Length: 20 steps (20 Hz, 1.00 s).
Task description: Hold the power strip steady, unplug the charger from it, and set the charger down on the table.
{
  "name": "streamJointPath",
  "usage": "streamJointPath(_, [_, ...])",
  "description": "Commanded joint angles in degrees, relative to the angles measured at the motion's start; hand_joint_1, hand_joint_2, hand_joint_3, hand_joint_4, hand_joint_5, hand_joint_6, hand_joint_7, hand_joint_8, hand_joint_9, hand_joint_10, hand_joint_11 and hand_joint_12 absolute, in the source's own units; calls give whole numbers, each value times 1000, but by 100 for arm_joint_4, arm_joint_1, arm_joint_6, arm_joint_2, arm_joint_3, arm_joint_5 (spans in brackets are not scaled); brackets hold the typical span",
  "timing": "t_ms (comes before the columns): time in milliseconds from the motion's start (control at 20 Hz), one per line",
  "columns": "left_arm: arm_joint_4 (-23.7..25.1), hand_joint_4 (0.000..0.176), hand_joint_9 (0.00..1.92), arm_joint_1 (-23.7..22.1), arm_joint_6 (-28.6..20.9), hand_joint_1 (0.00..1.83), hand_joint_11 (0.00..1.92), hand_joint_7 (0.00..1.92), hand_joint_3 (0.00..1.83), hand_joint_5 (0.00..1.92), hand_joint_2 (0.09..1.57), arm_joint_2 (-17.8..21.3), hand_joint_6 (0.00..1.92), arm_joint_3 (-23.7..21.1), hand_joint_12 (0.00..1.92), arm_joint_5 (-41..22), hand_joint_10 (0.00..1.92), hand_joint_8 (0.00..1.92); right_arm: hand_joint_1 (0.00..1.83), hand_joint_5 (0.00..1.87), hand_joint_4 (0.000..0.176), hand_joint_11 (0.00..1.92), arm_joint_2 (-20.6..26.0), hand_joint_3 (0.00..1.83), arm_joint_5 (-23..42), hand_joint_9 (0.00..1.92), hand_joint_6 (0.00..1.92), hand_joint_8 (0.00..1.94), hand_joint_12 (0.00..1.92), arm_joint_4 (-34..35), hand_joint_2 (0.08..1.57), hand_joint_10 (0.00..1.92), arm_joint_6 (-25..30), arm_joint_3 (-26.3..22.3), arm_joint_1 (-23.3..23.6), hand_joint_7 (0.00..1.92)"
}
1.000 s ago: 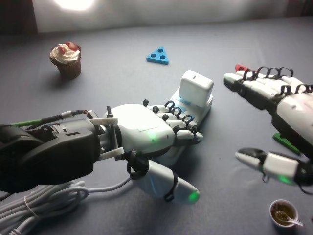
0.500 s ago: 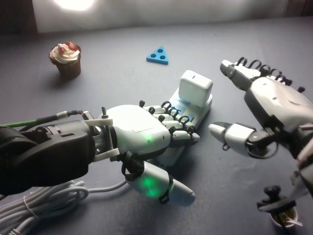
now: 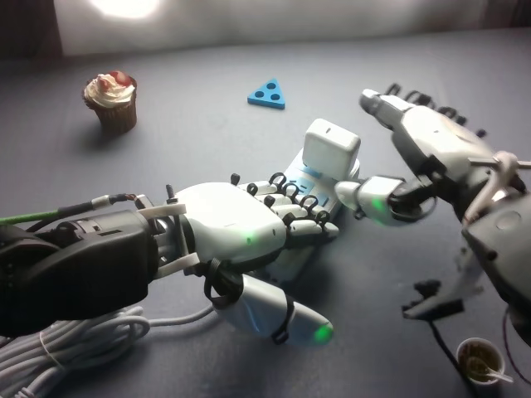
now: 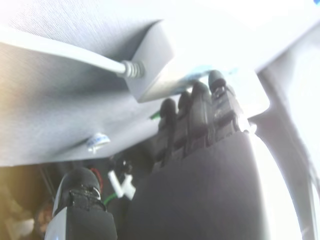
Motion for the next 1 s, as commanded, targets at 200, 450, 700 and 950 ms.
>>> streamJointPath(200, [-172, 0, 120, 51, -8, 78, 18, 143, 0, 138, 1037, 6, 0, 38, 193, -296, 3, 2, 1136, 177, 0, 0, -226, 2, -24, 140, 1, 0, 488, -180, 1087, 1, 220, 376, 239, 129])
streamJointPath(450, [-174, 0, 90, 72, -7, 64, 1, 117, 0, 120, 1036, 3, 0, 24, 164, -308, 0, 0, 1105, 222, 0, 0, -493, 0, -169, 182, 1, 1, 591, -92, 1079, 3, 220, 743, 336, 185])
streamJointPath(700, [-176, 0, 112, 140, -8, 73, 18, 134, 0, 135, 1030, 42, 3, -6, 168, -348, 4, 3, 1092, 188, 0, 0, -657, 0, -306, 158, 2, 0, 544, -92, 1096, 0, 220, 1099, 378, 154])
streamJointPath(950, [-178, 0, 110, 151, -17, 52, 25, 132, 0, 136, 1028, 57, 6, -3, 176, -410, 8, 6, 1081, 189, 0, 0, -758, 2, -412, 162, 2, 2, 558, -188, 1110, 3, 219, 1430, 378, 168])
